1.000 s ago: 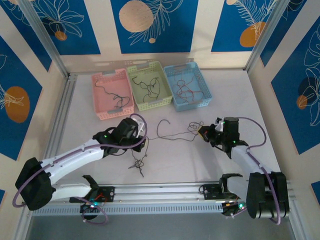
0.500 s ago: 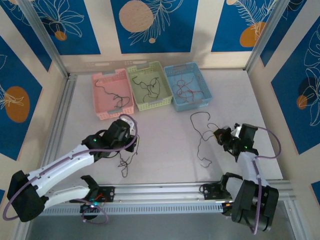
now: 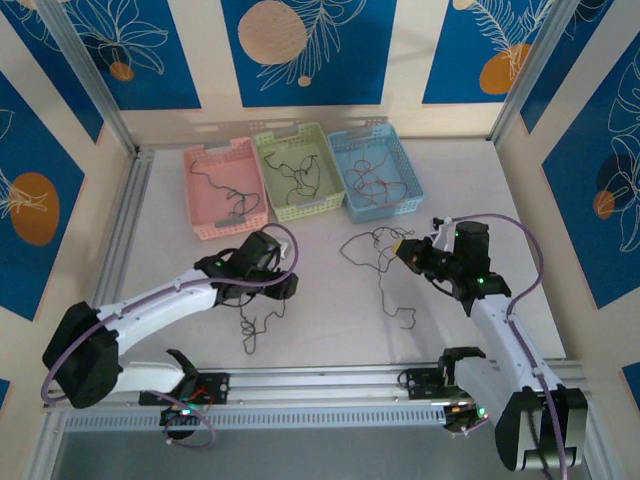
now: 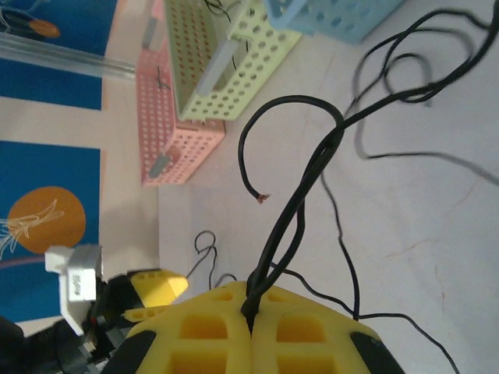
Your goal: Untangle the cables
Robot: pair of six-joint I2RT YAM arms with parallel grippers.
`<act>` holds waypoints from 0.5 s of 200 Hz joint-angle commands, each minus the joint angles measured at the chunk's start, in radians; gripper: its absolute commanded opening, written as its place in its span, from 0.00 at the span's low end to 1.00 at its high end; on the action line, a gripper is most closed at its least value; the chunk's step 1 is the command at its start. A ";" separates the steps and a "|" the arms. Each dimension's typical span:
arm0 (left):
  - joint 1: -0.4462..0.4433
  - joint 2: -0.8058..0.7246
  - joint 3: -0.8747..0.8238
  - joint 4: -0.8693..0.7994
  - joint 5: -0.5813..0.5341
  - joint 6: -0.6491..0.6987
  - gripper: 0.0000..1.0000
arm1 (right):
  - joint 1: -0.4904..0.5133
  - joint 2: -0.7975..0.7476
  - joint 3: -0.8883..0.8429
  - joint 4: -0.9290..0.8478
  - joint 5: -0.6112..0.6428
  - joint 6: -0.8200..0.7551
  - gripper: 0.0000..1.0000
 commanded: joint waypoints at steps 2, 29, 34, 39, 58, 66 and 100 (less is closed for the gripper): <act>0.008 0.042 0.091 0.036 0.107 0.051 0.67 | 0.007 0.022 0.032 -0.020 0.015 -0.026 0.00; -0.021 0.121 0.173 0.035 0.131 0.146 0.72 | 0.003 0.057 0.028 0.000 0.007 -0.024 0.00; -0.024 0.137 0.188 0.037 0.133 0.161 0.72 | 0.001 0.063 0.028 0.004 0.007 -0.022 0.00; -0.031 0.154 0.202 0.044 0.139 0.181 0.72 | -0.001 0.068 0.028 0.005 0.008 -0.020 0.00; -0.063 0.221 0.254 0.073 0.155 0.276 0.75 | -0.021 0.099 0.027 0.015 0.009 -0.014 0.00; -0.077 0.250 0.275 0.087 0.164 0.317 0.76 | -0.034 0.115 0.025 0.019 -0.001 -0.014 0.00; -0.134 0.409 0.420 0.062 0.197 0.451 0.79 | -0.098 0.176 0.006 0.078 -0.082 0.004 0.00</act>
